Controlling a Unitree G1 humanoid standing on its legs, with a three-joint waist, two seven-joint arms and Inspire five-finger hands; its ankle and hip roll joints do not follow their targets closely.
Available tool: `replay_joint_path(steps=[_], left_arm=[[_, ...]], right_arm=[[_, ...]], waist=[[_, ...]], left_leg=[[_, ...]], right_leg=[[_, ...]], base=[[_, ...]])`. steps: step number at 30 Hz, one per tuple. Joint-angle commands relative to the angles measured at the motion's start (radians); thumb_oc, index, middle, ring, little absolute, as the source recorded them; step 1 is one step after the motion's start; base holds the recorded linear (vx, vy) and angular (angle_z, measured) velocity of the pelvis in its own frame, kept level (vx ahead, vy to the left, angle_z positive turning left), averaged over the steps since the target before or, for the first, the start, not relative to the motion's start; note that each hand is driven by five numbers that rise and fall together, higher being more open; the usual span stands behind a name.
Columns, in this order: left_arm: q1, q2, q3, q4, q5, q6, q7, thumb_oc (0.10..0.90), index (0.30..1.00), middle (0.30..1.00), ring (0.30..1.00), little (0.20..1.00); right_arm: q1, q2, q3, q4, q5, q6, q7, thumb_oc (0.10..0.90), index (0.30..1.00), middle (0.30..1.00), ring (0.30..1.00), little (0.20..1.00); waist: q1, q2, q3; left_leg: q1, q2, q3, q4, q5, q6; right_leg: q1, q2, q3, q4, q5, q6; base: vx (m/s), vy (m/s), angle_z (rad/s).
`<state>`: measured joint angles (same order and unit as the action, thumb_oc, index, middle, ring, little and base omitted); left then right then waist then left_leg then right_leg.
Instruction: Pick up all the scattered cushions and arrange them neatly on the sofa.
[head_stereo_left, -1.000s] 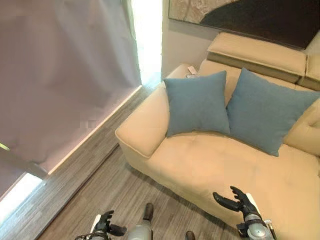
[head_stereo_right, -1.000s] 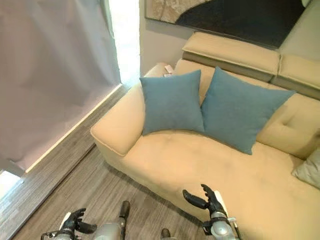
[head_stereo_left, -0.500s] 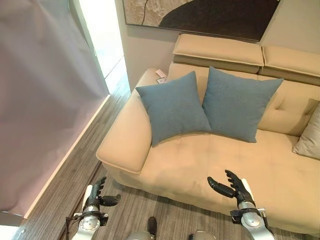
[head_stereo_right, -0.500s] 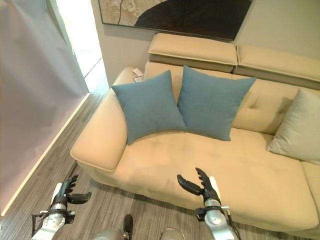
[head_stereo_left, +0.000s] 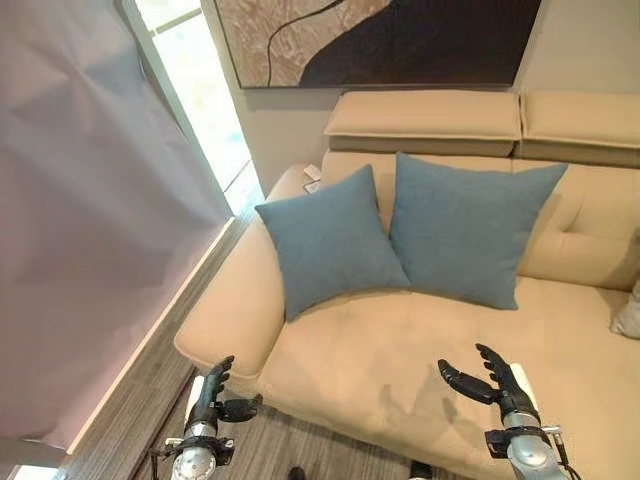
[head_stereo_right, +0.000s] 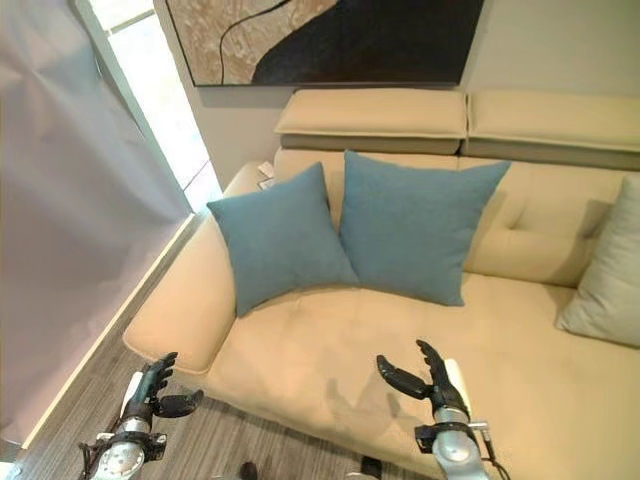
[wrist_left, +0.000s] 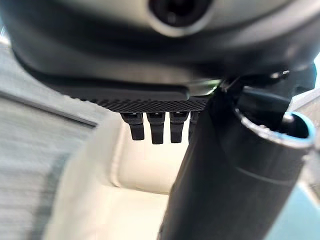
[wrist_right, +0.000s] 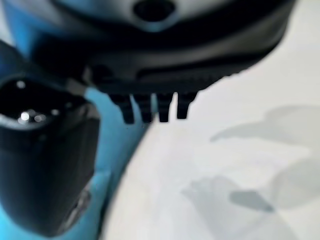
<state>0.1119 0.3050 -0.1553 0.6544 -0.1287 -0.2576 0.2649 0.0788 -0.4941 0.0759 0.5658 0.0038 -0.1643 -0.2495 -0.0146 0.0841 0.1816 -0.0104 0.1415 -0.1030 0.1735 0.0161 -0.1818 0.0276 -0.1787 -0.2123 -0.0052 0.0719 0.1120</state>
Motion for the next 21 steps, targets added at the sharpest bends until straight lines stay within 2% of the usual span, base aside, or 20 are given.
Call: replay_joint_path(steps=[1, 4, 5, 6, 7, 9, 11, 16, 19, 20, 21], left_arm=[[-0.100, 0.125, 0.128, -0.065, -0.130, -0.108, 0.027, 0.800, 0.900, 0.900, 0.900, 0.900], [-0.135, 0.130, 0.169, -0.050, -0.225, -0.114, 0.025, 0.800, 0.900, 0.900, 0.900, 0.900], [-0.154, 0.137, 0.205, -0.031, -0.330, -0.112, 0.017, 0.800, 0.900, 0.900, 0.900, 0.900], [-0.159, 0.143, 0.223, -0.039, -0.370, -0.111, 0.018, 0.800, 0.900, 0.900, 0.900, 0.900], [-0.174, 0.162, 0.225, -0.041, -0.380, -0.114, 0.028, 0.800, 0.900, 0.900, 0.900, 0.900], [-0.217, 0.206, 0.234, -0.017, -0.390, -0.105, 0.020, 0.800, 0.900, 0.900, 0.900, 0.900], [-0.284, 0.245, 0.226, 0.021, -0.424, -0.104, 0.017, 0.800, 0.900, 0.900, 0.900, 0.900], [-0.381, 0.336, 0.193, -0.014, -0.454, -0.103, 0.001, 0.800, 0.900, 0.900, 0.900, 0.900], [-0.448, 0.371, 0.180, -0.023, -0.477, -0.108, 0.006, 0.800, 0.900, 0.900, 0.900, 0.900], [-0.524, 0.412, 0.159, -0.036, -0.487, -0.112, 0.008, 0.800, 0.900, 0.900, 0.900, 0.900], [-0.525, 0.412, 0.159, -0.035, -0.487, -0.112, 0.008, 0.800, 0.900, 0.900, 0.900, 0.900]], right_arm=[[-0.151, -0.034, 0.000, -0.172, 0.043, -0.081, -0.027, 0.800, 0.900, 0.900, 0.900, 0.900], [-0.195, -0.048, 0.023, -0.219, 0.069, -0.072, -0.013, 0.800, 0.900, 0.900, 0.900, 0.900], [-0.232, -0.052, 0.041, -0.254, 0.091, -0.068, -0.001, 0.800, 0.900, 0.900, 0.900, 0.900], [-0.257, -0.049, 0.050, -0.273, 0.103, -0.065, 0.001, 0.800, 0.900, 0.900, 0.900, 0.900], [-0.295, -0.050, 0.068, -0.280, 0.120, -0.066, -0.003, 0.800, 0.900, 0.900, 0.900, 0.900], [-0.367, -0.042, 0.103, -0.293, 0.145, -0.068, 0.005, 0.800, 0.900, 0.900, 0.900, 0.900], [-0.440, -0.028, 0.138, -0.275, 0.158, -0.068, 0.003, 0.800, 0.900, 0.900, 0.900, 0.900], [-0.604, -0.021, 0.181, -0.215, 0.127, -0.035, -0.039, 0.800, 0.900, 0.900, 0.900, 0.900], [-0.681, -0.031, 0.190, -0.199, 0.100, -0.022, -0.068, 0.800, 0.900, 0.900, 0.900, 0.900], [-0.756, -0.070, 0.193, -0.186, 0.079, -0.006, -0.098, 0.800, 0.900, 0.900, 0.900, 0.900], [-0.757, -0.070, 0.193, -0.186, 0.079, -0.006, -0.098, 0.800, 0.900, 0.900, 0.900, 0.900]], waist=[[0.044, -0.042, 0.011], [0.059, -0.047, 0.018], [0.068, -0.039, 0.003], [0.078, -0.024, -0.006], [0.092, -0.013, -0.003], [0.103, 0.001, -0.002], [0.103, 0.015, -0.006], [0.132, -0.002, -0.010], [0.140, -0.008, 0.011], [0.137, -0.005, 0.044], [0.138, -0.005, 0.043]], left_leg=[[-0.046, -0.033, 0.034, 0.385, 0.000, 0.038], [-0.096, -0.023, 0.077, 0.349, -0.014, 0.050], [-0.100, -0.004, 0.106, 0.177, -0.036, 0.058], [-0.119, 0.019, 0.097, 0.067, 0.000, 0.051], [-0.128, 0.042, 0.074, -0.025, 0.059, 0.043], [-0.112, 0.064, 0.044, -0.169, 0.087, 0.039], [-0.099, 0.067, 0.034, -0.168, 0.111, 0.025], [-0.115, 0.030, 0.036, -0.111, 0.078, 0.029], [-0.155, 0.021, 0.040, -0.092, 0.069, 0.031], [-0.203, 0.014, 0.041, -0.082, 0.068, 0.032], [-0.204, 0.014, 0.041, -0.082, 0.068, 0.032]], right_leg=[[-0.031, -0.033, 0.039, 0.168, -0.139, -0.005], [-0.005, -0.015, 0.031, 0.149, -0.160, -0.011], [0.017, 0.005, 0.028, 0.129, -0.183, -0.003], [0.028, 0.016, 0.028, 0.124, -0.195, 0.005], [0.041, 0.024, 0.035, 0.126, -0.205, 0.006], [0.054, 0.041, 0.046, 0.138, -0.229, 0.010], [0.068, 0.043, 0.049, 0.154, -0.243, 0.018], [0.067, 0.010, 0.084, 0.139, -0.229, 0.038], [0.029, -0.003, 0.097, 0.140, -0.218, 0.047], [-0.035, -0.008, 0.106, 0.144, -0.202, 0.053], [-0.037, -0.007, 0.106, 0.145, -0.203, 0.053]], base=[[0.15, -0.267, -0.10], [0.17, -0.097, 0.01], [0.38, 0.026, 0.24], [0.42, 0.104, 0.21], [0.29, 0.134, 0.18], [0.28, 0.098, 0.04], [0.26, 0.118, -0.11], [0.16, 0.110, -0.29], [-0.06, 0.085, 0.07], [-0.13, 0.060, 0.04], [-0.22, 0.121, 0.10]])
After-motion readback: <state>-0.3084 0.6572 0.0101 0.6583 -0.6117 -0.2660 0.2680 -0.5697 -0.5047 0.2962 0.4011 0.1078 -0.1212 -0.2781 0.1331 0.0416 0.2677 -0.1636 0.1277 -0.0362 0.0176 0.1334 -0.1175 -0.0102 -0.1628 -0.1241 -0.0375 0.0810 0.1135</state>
